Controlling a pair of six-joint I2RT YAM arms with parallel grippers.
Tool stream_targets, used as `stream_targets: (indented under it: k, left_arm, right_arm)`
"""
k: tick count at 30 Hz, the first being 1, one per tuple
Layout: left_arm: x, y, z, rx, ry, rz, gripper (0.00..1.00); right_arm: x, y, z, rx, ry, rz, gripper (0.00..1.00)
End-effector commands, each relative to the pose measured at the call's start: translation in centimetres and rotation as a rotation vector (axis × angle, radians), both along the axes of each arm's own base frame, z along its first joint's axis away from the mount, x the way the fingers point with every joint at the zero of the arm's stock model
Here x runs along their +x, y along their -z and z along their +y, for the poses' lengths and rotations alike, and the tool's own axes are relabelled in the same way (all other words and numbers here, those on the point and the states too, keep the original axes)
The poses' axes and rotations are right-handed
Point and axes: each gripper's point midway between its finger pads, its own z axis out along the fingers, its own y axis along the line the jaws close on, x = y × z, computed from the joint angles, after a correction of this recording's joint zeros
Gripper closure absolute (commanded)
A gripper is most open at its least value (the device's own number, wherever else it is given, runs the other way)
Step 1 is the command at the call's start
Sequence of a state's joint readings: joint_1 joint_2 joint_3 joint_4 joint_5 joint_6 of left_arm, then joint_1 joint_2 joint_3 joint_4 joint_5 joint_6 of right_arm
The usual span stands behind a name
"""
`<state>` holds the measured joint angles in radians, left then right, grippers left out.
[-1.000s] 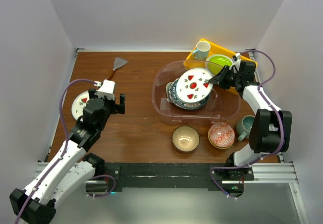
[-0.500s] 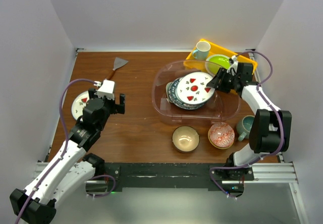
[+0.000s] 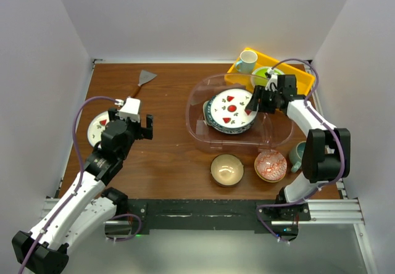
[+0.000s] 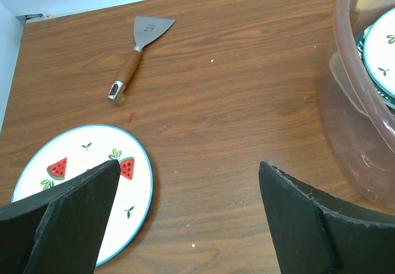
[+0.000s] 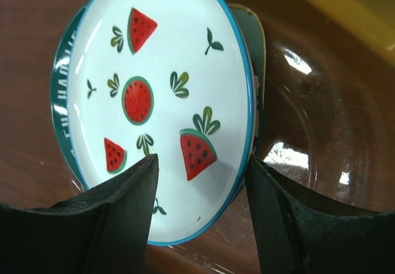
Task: Place the mixed dishes into the plastic bin
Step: Place the plate in the plastic bin.
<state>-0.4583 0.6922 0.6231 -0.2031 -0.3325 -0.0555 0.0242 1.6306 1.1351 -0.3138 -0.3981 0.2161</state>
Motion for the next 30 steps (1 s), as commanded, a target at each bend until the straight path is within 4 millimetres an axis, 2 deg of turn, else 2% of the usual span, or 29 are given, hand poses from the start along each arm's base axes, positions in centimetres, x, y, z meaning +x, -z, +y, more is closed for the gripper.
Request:
stream_targets:
  k: [1,7,16,22,30]
  left_arm:
    - [0.3,-1.0,0.0,-0.004,0.004,-0.046,0.00]
    - [0.3,-1.0,0.0,-0.005,0.004,-0.048,0.00]
    - [0.3,-1.1,0.1,-0.005,0.005,-0.050,0.00]
    - [0.4,-1.1,0.1,-0.005,0.002,-0.052,0.00]
    - [0.4,-1.2,0.2,-0.013,0.002,-0.053,0.00]
  right_arm:
    - [1.4,-1.8,0.4,-0.057,-0.046,-0.077,0.38]
    - [1.0,-1.4,0.6,-0.095,-0.098,-0.062,0.34]
    - [0.7,-1.9,0.7,-0.155,-0.203,-0.070,0.26]
    - [0.5,-3.1,0.5,-0.194,-0.244,-0.115,0.25]
    - [-1.1,-5.8,2.1,-0.161,-0.382,-0.224,0.25]
